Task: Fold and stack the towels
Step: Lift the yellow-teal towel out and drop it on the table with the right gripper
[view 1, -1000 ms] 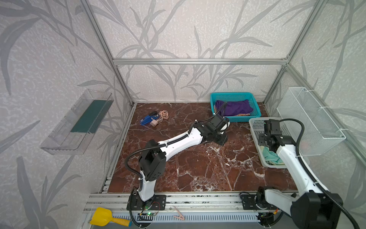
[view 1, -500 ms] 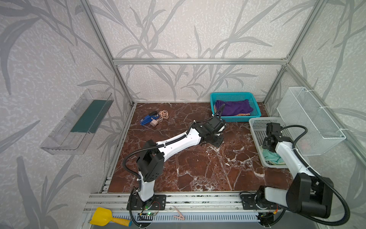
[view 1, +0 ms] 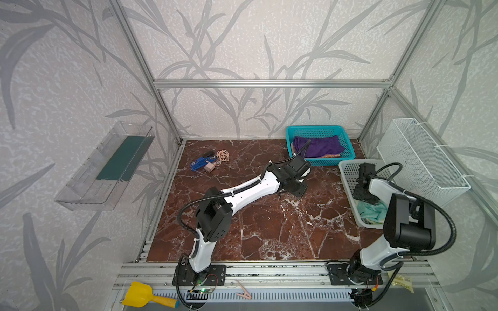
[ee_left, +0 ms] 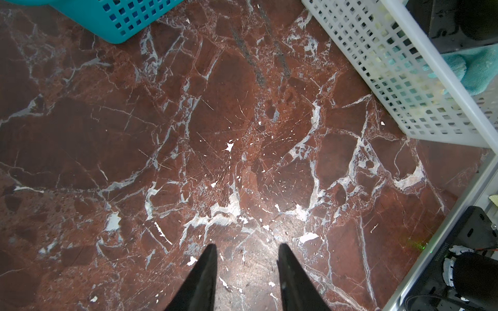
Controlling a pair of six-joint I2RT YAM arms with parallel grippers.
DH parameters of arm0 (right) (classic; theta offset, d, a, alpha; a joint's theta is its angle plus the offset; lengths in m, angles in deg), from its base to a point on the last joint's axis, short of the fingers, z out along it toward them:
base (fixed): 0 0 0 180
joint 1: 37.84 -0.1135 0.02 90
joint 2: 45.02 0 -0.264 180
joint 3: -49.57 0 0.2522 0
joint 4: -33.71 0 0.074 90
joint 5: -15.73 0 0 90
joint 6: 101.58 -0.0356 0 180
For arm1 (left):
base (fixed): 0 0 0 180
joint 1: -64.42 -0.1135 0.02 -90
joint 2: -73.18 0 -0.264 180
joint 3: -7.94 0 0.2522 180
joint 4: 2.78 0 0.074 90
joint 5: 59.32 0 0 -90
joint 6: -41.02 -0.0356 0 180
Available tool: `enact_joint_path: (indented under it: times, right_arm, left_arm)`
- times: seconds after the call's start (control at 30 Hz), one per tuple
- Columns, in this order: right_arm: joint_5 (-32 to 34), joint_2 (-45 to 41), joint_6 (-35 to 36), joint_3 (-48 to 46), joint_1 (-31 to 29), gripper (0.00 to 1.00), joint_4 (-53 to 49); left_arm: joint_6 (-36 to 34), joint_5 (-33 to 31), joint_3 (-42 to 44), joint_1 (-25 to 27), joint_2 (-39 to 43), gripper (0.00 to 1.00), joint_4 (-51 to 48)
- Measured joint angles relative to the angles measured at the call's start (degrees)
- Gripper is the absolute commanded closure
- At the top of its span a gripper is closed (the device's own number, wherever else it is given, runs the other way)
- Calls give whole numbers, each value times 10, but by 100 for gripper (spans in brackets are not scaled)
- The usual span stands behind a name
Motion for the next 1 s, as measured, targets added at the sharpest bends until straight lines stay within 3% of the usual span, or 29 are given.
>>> enact_joint_path:
  times: [0.07,0.17,0.53,0.8,1.0]
  right_arm:
    - [-9,3,3,4,0,90,0]
    - [-17,-16,8,2,0,99,-2]
    - [-36,-233,39,-7,-44,100,-39]
    - [-40,-333,63,48,-171,100,-111]
    - [-31,-342,77,181,-336,100,-176]
  left_arm:
    - [0,0,0,-1,0,60,-7]
    - [0,-5,3,-3,1,60,-6]
    - [7,-31,89,-25,58,60,15]
    - [20,-46,149,-49,120,60,54]
    - [40,-57,189,-77,167,60,89]
